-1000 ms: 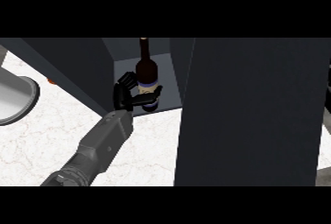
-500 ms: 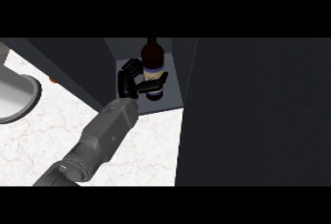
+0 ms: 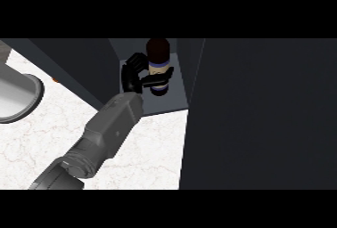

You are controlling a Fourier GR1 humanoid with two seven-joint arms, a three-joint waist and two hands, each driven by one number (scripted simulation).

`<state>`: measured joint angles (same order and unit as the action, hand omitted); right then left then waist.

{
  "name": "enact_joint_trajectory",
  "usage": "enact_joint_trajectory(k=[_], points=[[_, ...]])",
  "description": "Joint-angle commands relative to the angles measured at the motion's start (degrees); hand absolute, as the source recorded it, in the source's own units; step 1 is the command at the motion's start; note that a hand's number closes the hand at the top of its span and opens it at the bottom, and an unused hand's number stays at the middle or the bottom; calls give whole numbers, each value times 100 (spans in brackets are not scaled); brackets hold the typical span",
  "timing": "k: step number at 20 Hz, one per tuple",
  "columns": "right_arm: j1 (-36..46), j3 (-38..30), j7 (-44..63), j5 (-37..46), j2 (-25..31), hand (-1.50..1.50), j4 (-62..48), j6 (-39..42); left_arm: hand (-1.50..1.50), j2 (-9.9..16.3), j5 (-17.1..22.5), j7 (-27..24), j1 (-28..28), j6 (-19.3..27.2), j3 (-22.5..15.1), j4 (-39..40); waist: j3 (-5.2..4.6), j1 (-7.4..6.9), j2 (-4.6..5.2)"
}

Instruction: Pick up the wine, place it into the cabinet and close the cabinet

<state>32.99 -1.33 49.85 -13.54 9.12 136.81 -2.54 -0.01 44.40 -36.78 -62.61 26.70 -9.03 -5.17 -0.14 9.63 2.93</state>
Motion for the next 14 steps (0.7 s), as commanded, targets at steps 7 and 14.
enact_joint_trajectory(k=[7,14], points=[[-162,-133,-187,-133,43,-150,-43,173,150,115,41,449,-498,106,113,215,11,-165,29],[-82,-40,-49,-125,-42,-150,128,58,150,385,-766,339,-579,1141,-664,513,16,-41,28]])
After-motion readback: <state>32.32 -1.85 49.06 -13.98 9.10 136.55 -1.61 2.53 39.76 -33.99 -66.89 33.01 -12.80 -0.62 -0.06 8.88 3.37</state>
